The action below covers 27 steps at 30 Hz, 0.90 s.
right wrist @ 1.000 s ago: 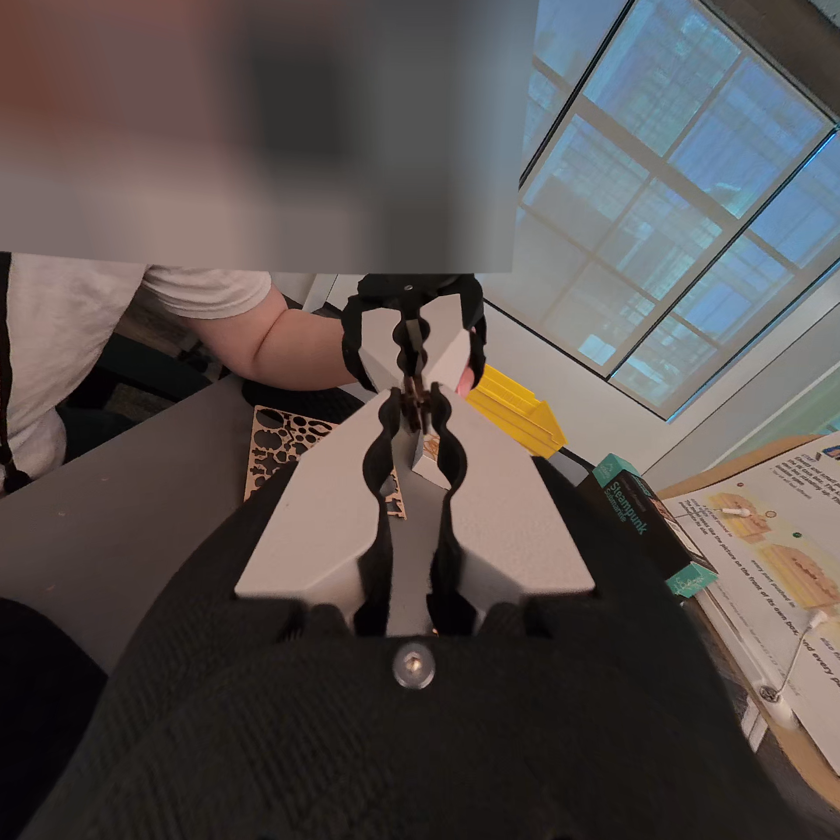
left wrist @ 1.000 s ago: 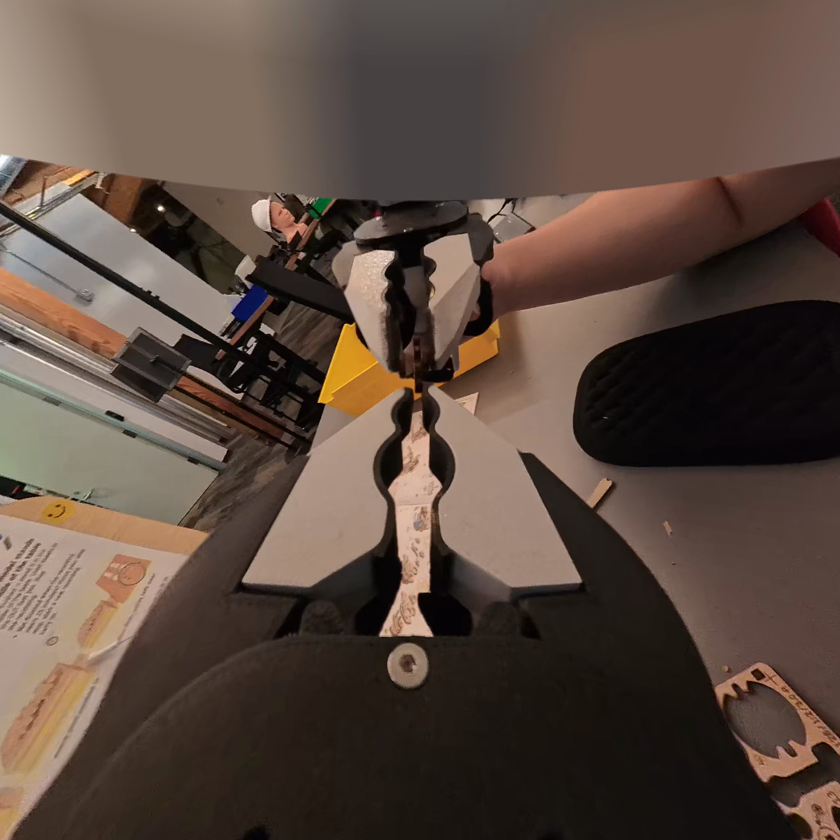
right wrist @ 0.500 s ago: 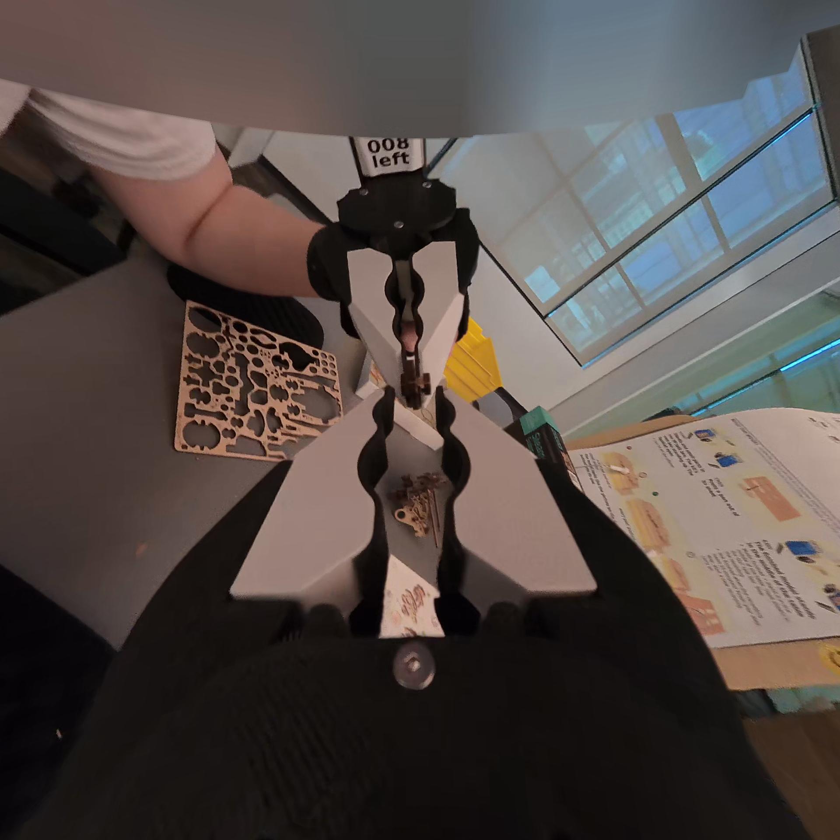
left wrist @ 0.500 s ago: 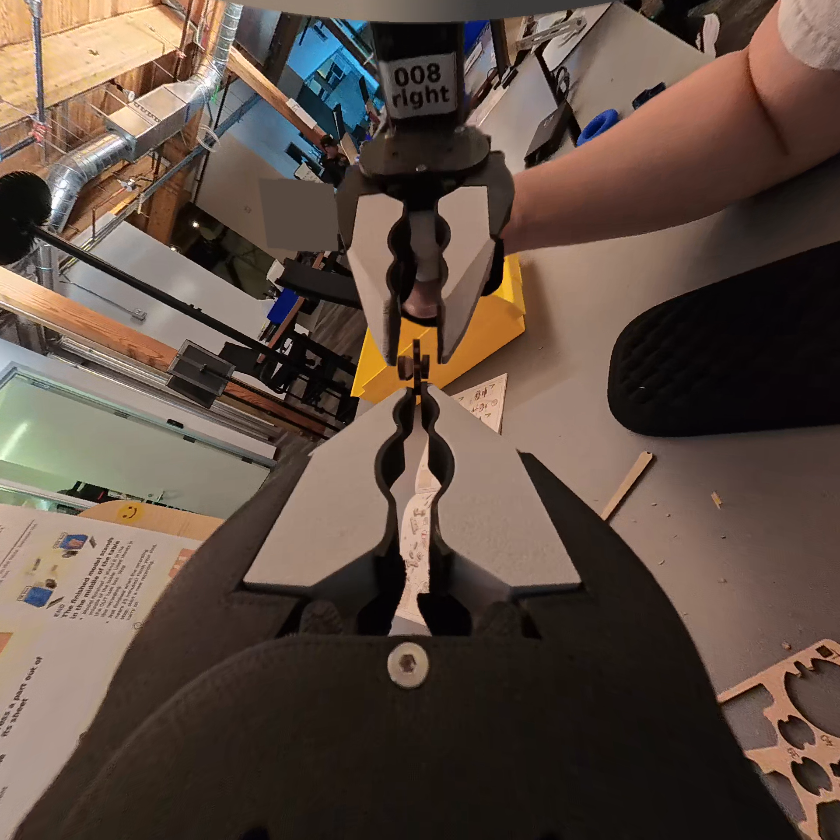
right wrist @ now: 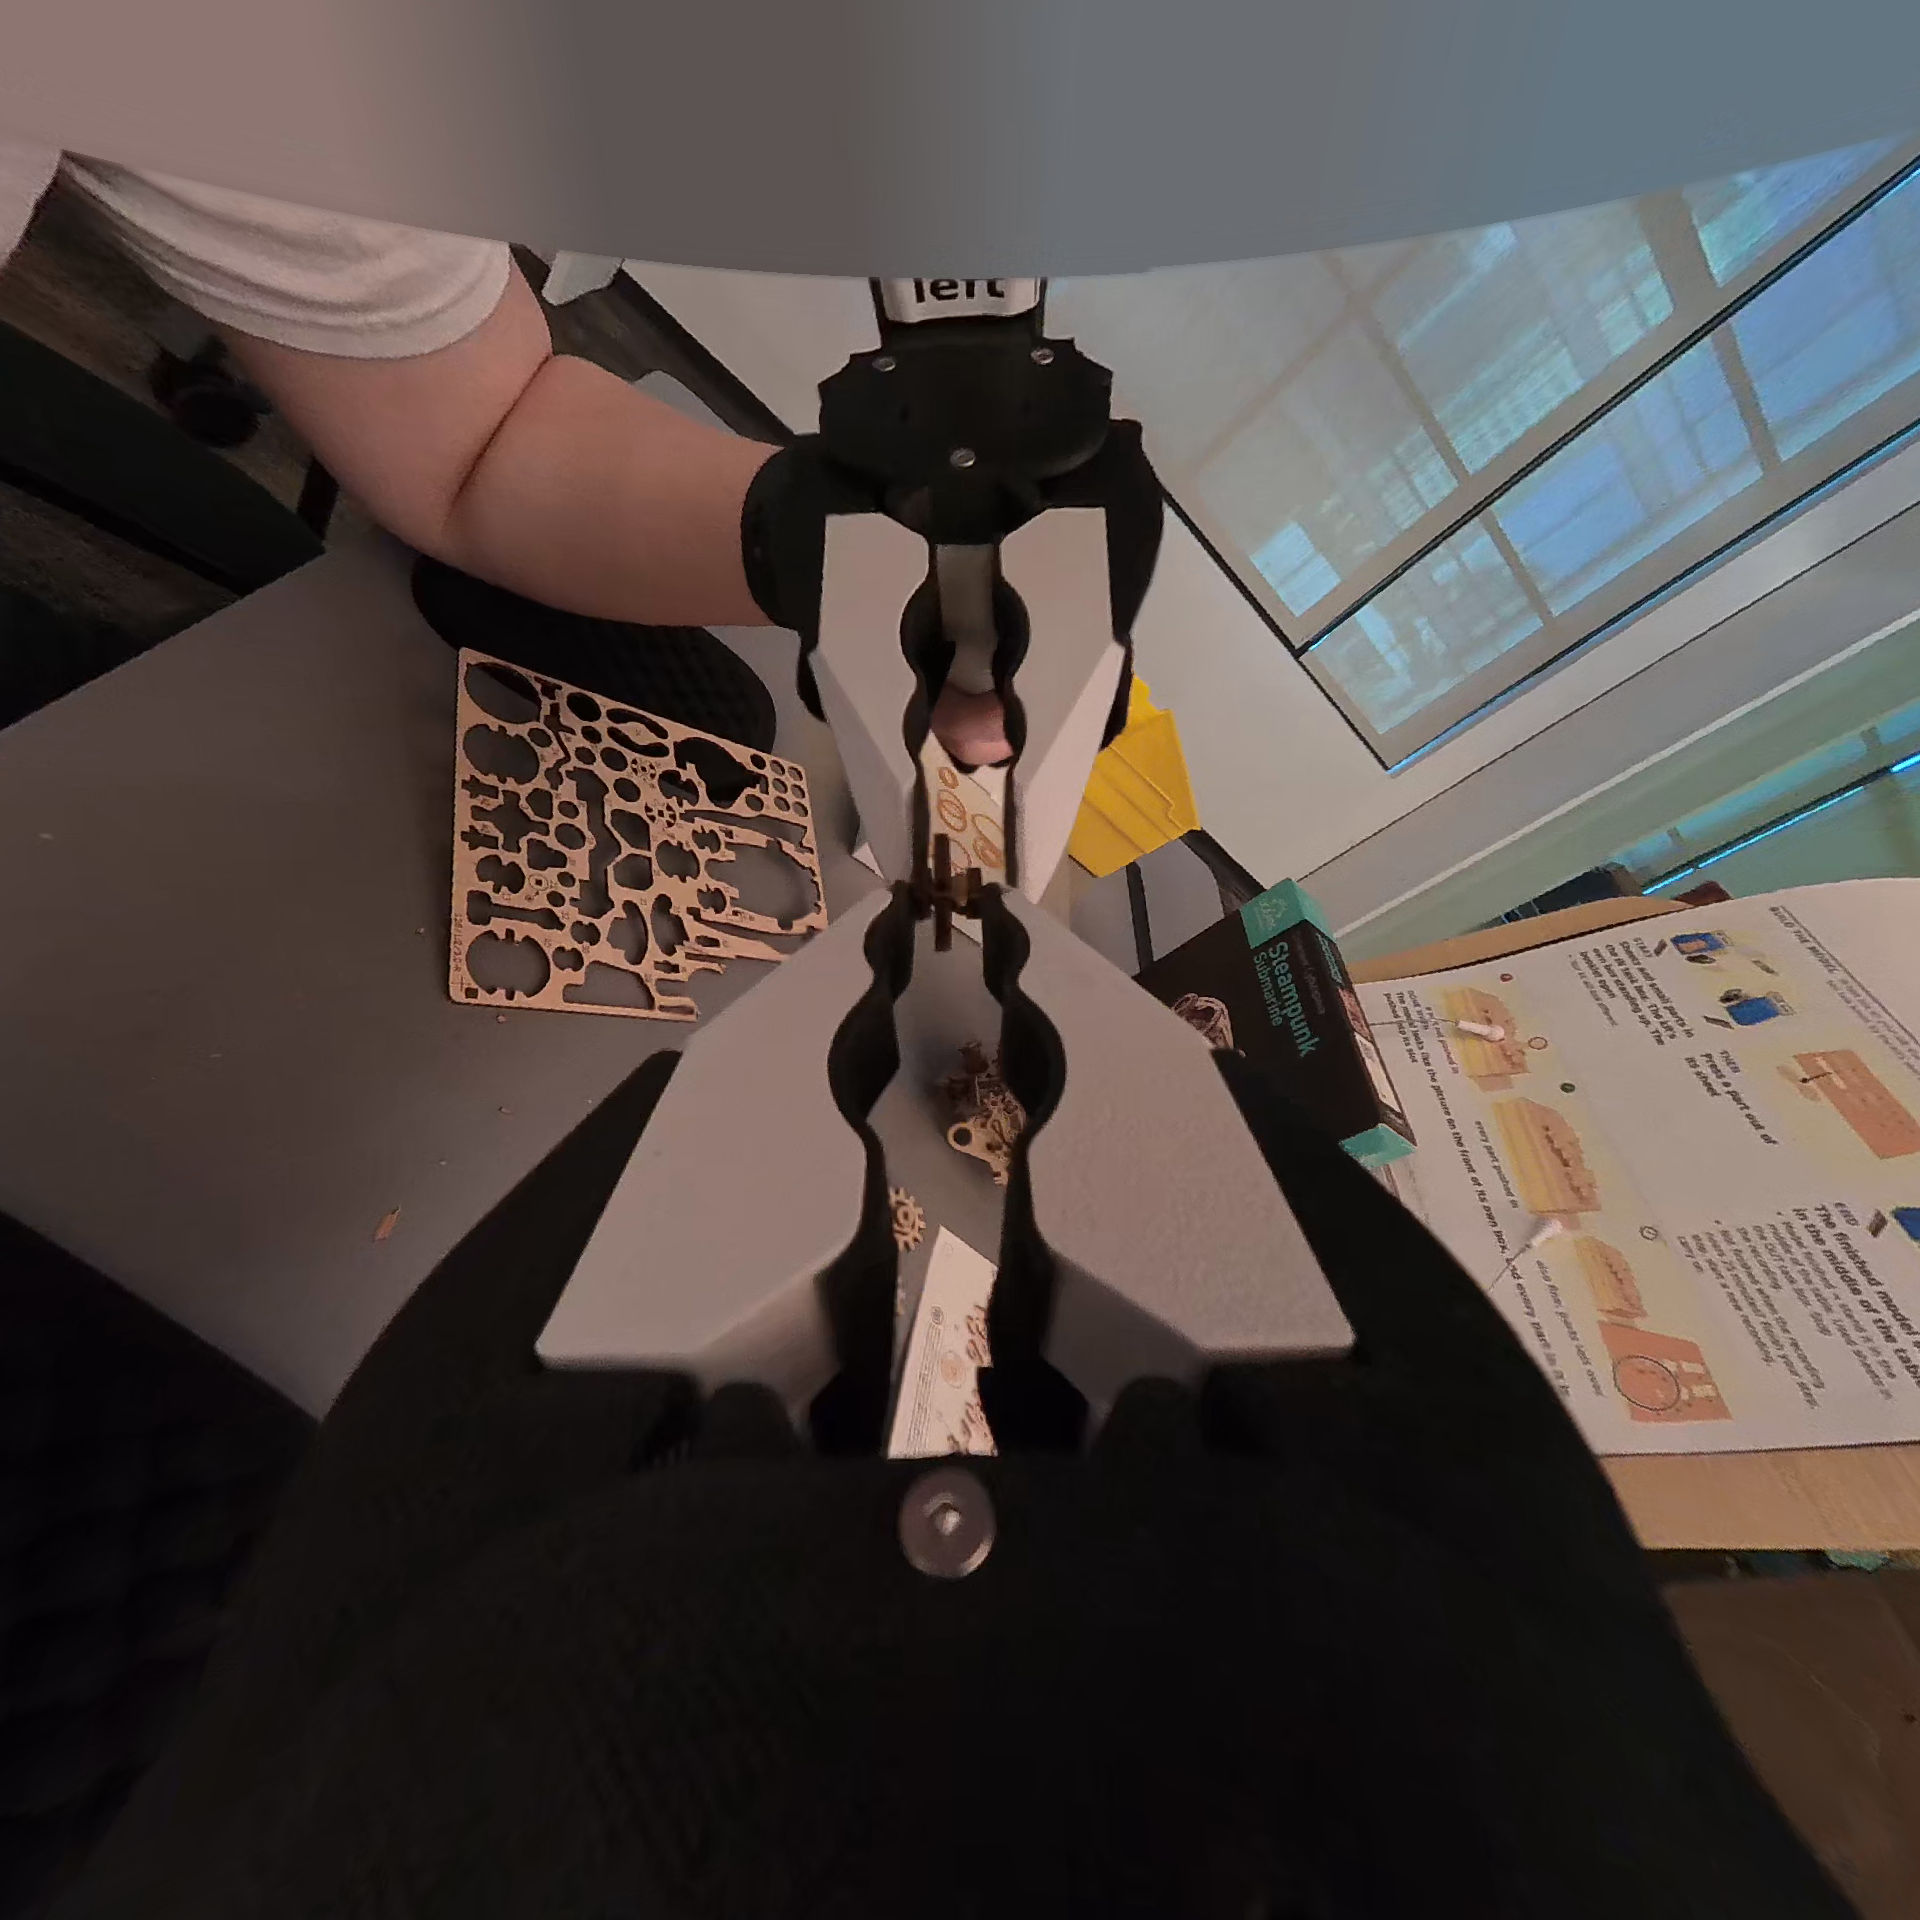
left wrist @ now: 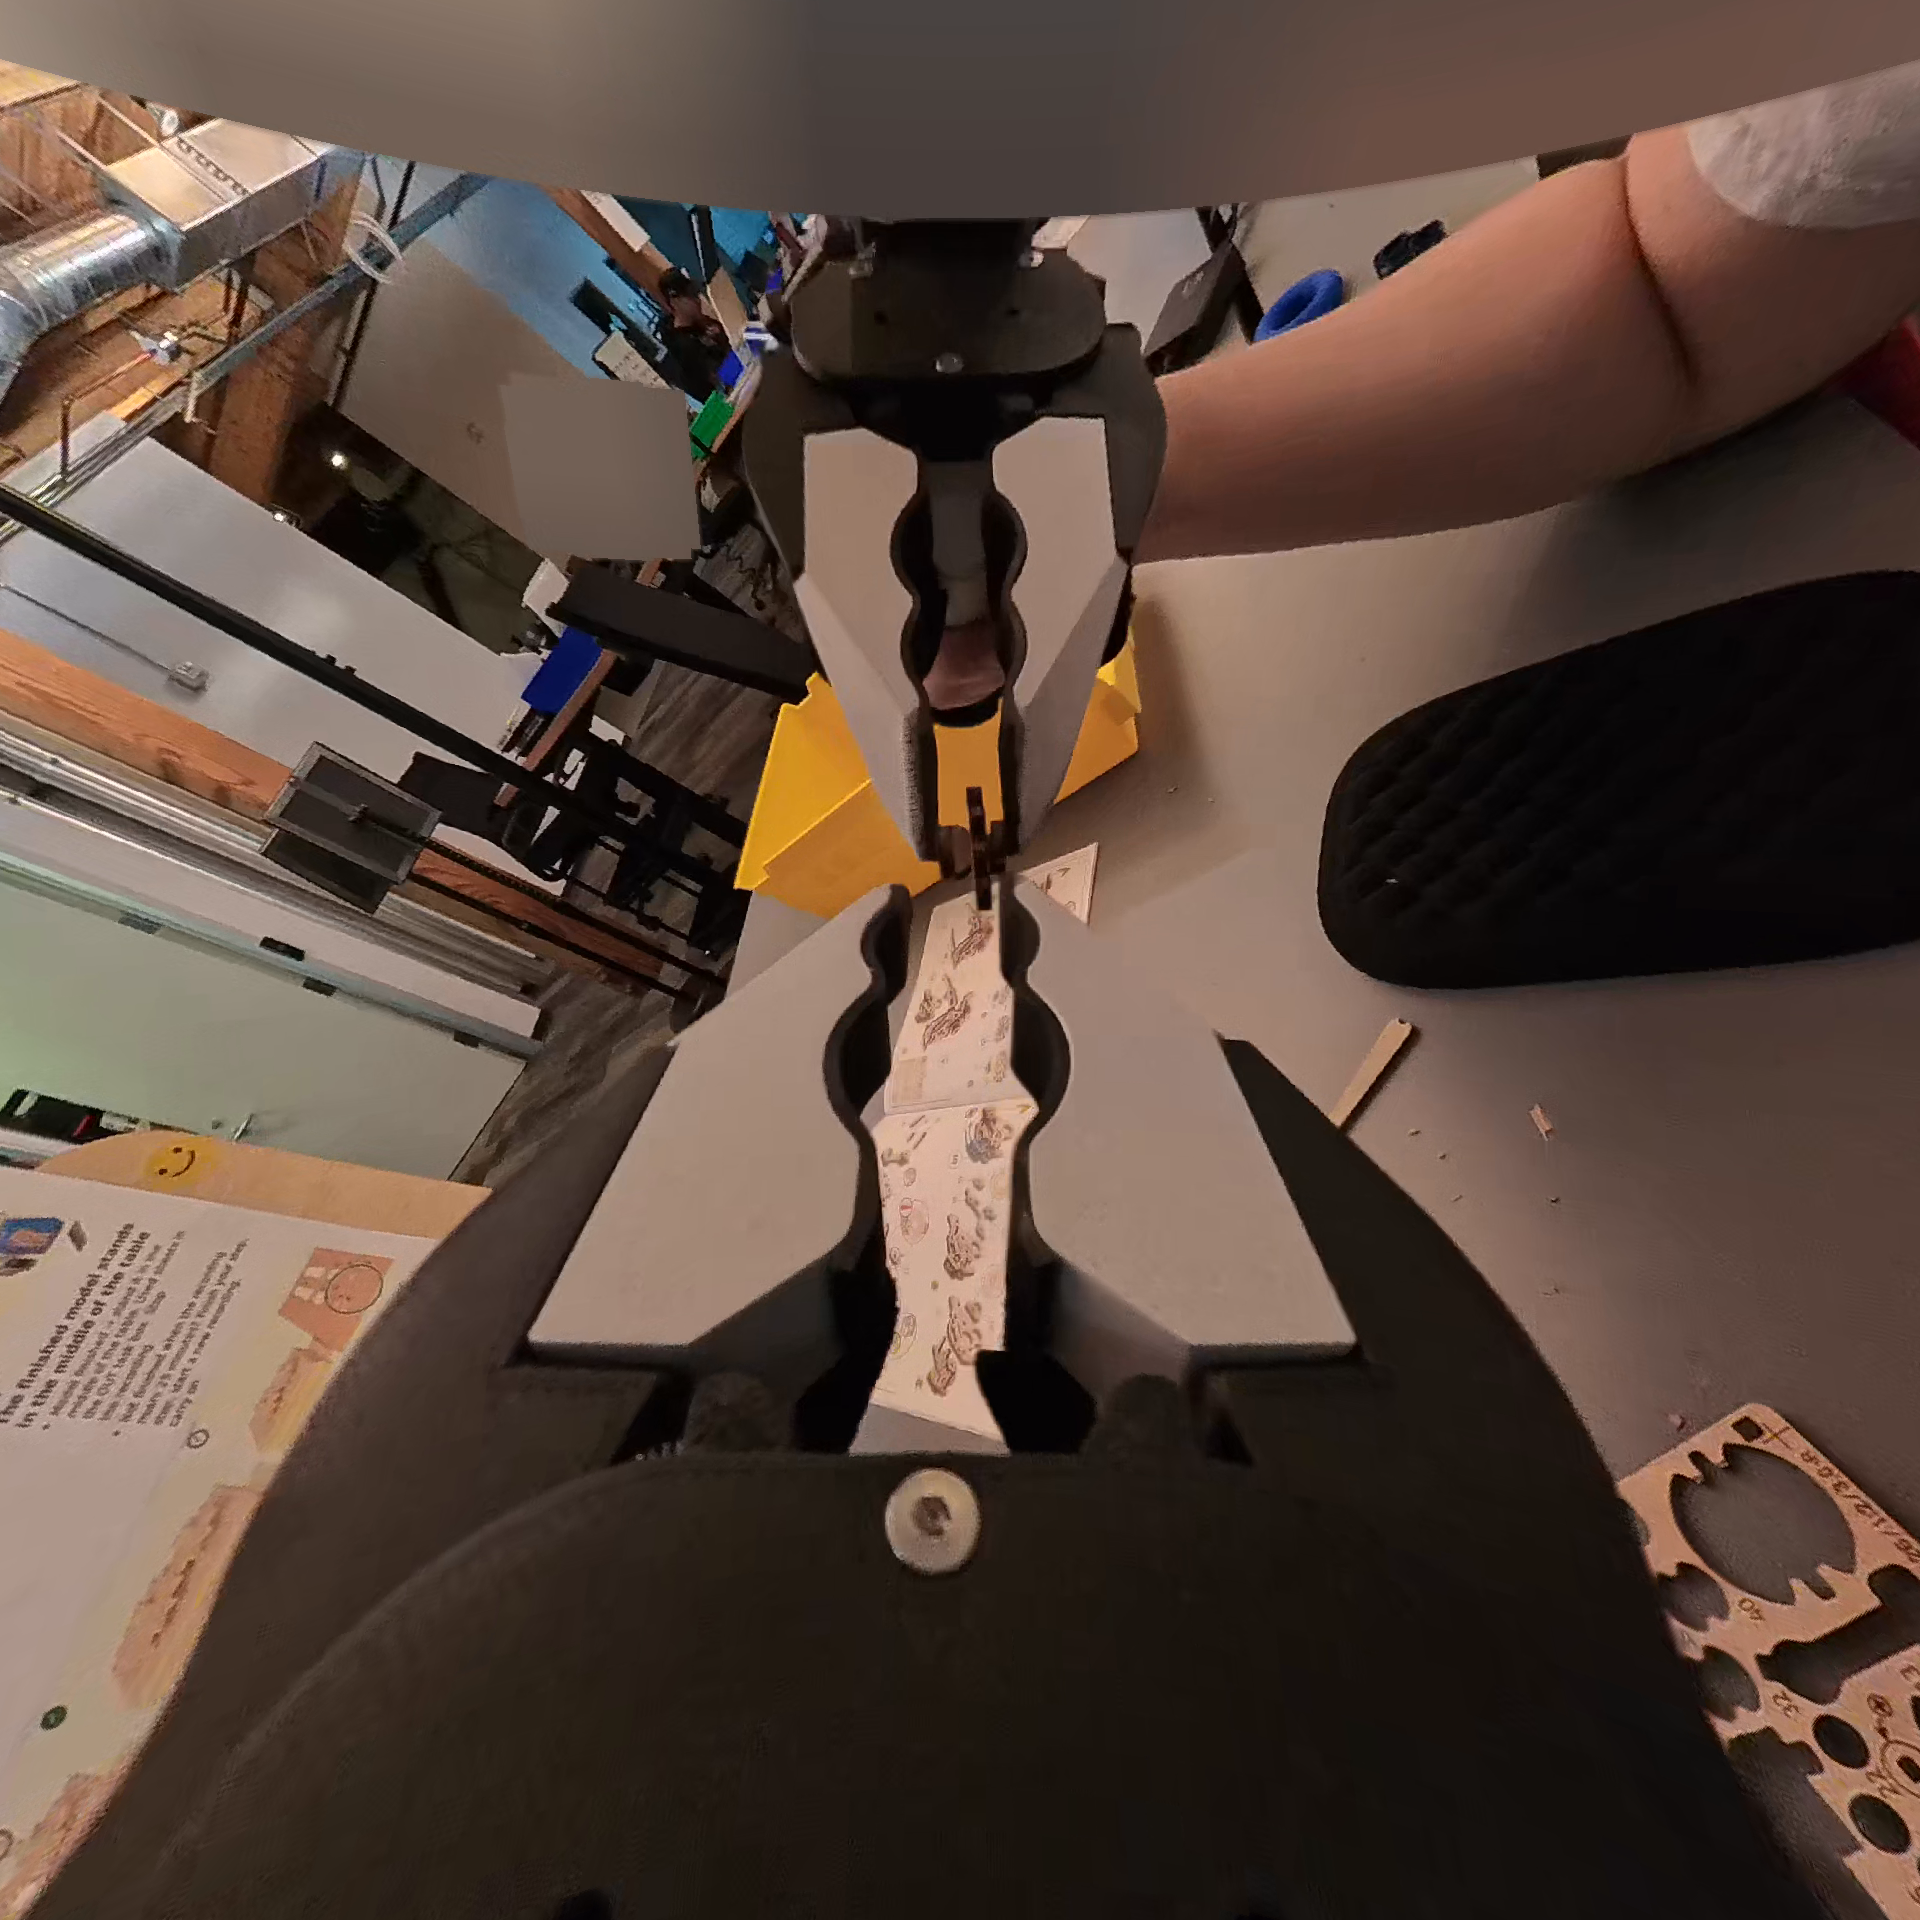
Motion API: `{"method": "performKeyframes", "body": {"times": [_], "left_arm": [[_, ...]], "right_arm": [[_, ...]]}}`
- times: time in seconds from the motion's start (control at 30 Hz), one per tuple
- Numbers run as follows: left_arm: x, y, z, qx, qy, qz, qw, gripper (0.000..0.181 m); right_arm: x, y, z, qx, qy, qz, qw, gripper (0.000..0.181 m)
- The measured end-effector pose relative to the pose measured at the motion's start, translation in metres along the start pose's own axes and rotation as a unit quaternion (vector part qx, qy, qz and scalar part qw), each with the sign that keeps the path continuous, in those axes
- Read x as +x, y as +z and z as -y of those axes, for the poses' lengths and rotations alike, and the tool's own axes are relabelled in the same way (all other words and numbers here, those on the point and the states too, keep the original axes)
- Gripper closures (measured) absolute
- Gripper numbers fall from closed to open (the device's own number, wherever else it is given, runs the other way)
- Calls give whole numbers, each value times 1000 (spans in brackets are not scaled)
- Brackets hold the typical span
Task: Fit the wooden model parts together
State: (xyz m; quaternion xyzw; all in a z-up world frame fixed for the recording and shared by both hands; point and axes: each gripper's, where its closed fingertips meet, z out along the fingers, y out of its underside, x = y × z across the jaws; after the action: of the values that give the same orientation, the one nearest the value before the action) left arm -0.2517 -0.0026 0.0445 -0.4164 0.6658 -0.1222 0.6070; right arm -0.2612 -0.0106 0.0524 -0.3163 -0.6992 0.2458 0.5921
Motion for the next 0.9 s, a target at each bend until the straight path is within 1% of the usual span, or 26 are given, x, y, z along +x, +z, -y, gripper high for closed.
{"method": "performKeyframes", "body": {"times": [0.13,0.23,0.4,0.57,0.7,0.77,0.83,0.9], "left_arm": [[4,-2,5,12,17,-6,1000,173],[9,-4,6,14,23,-21,999,169],[10,-6,8,18,38,-21,999,172],[7,-8,9,20,43,-12,999,172],[8,-9,9,23,39,-17,999,171],[7,-10,9,23,33,-18,999,170],[4,-10,7,24,20,-16,999,172],[0,-9,5,25,-14,-17,999,172]], "right_arm": [[0,0,4,12,5,-1,1000,170],[-2,0,5,16,1,5,1000,169],[-7,1,8,28,-8,15,999,169],[-3,2,9,36,-9,-2,999,169],[-3,3,11,41,-8,-3,999,169],[-1,3,10,43,2,-5,999,169],[1,5,9,52,31,-3,998,169],[6,5,6,65,73,-4,995,169]]}}
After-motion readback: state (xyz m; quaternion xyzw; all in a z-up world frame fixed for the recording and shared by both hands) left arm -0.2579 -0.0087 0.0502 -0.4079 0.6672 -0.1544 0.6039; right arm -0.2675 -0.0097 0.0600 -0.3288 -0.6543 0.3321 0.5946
